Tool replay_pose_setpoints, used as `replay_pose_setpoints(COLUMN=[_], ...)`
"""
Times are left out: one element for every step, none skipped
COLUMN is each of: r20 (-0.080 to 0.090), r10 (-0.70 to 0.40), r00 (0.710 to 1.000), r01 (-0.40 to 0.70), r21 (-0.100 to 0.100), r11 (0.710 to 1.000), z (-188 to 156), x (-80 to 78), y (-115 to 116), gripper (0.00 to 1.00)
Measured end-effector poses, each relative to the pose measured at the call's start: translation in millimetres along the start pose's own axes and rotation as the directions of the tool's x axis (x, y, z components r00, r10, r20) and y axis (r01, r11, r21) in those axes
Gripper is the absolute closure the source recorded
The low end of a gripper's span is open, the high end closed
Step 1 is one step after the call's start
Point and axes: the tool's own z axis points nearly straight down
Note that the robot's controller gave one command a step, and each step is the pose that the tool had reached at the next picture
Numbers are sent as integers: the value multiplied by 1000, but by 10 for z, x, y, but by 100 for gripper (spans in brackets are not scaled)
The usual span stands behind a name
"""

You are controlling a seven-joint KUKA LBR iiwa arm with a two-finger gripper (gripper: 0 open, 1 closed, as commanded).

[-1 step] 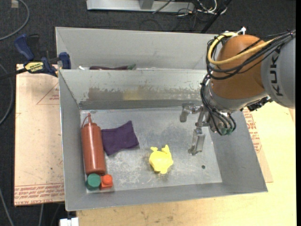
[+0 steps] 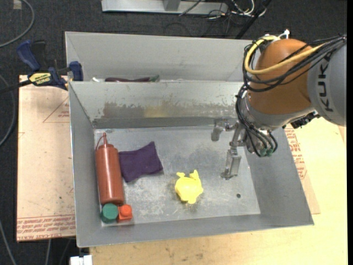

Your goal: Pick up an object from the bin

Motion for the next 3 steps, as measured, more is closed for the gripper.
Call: replay_pose_setpoints(r20=[3,2,2], r10=[-33,-132,-183], r00=[999,991,983], r01=[33,132,183], r21=[0,-1,-1], r11=[999,991,983], z=[451,959,1242], x=[326,226,397], y=[164,328,308], gripper=[0,0,0])
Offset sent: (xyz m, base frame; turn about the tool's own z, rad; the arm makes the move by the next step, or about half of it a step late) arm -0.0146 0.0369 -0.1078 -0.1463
